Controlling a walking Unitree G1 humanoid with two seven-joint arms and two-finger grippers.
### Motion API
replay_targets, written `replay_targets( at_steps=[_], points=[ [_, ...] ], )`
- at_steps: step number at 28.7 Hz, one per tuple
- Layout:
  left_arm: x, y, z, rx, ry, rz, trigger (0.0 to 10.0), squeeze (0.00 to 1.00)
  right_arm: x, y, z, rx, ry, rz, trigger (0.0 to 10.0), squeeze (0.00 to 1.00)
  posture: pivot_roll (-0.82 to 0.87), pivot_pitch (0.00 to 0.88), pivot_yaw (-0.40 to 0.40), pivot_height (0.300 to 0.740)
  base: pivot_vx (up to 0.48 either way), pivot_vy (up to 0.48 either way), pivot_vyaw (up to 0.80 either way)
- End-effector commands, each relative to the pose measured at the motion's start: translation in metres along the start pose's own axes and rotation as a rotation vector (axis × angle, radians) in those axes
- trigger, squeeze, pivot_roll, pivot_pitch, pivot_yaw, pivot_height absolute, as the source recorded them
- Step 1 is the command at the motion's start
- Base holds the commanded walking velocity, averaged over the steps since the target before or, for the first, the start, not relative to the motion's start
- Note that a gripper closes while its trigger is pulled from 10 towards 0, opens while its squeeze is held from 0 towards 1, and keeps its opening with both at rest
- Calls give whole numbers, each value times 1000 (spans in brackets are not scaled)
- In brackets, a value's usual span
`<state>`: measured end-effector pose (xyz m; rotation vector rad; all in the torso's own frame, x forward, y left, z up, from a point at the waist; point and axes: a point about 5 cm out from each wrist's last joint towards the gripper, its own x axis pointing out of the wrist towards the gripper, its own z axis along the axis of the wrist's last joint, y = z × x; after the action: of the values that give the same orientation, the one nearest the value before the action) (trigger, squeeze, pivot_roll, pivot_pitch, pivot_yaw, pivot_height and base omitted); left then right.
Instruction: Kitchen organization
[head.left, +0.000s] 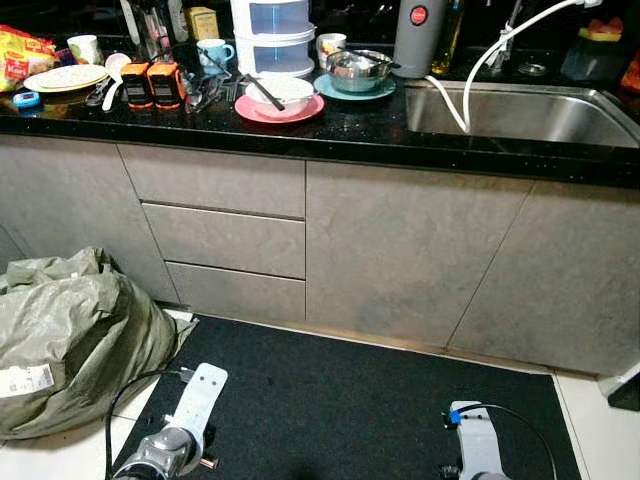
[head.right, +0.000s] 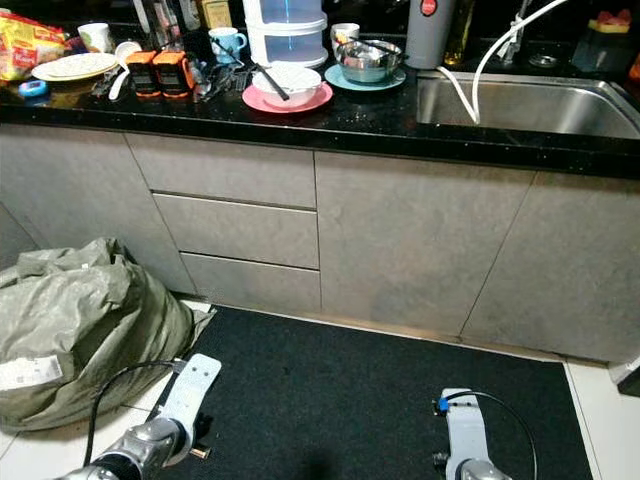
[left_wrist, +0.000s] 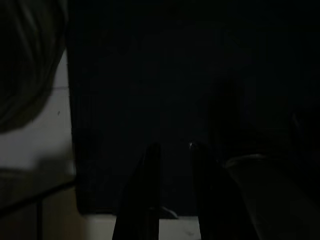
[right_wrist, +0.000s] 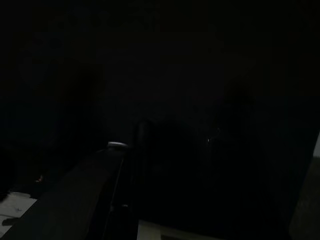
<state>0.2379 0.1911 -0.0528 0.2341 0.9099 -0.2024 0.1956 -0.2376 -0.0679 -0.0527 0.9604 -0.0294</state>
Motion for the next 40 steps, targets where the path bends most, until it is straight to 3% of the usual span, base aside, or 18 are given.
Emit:
replay_targets(
  at_steps=[1,6,20,35,40],
  points=[
    [-1,3,-7,-20,14,17,10000,0,0,3,0,4,-5,8,10000,0,29,29,18,740,0,0,800],
    [-2,4,-7,-39,3,28,10000,0,0,3,0,29,-21,2,10000,0,31,43,18,740,0,0,748],
    [-2,5,-7,-51,1,30,10000,0,0,1,-1,67,-35,-19,10000,0,38,67,23,740,0,0,0],
    [-2,4,-7,-34,9,14,10000,0,0,2,0,88,-52,-2,10000,0,39,71,25,740,336,0,0],
    [-2,6,-7,-31,11,15,10000,0,0,11,3,216,-109,87,10000,0,40,76,30,740,391,0,0]
  ],
)
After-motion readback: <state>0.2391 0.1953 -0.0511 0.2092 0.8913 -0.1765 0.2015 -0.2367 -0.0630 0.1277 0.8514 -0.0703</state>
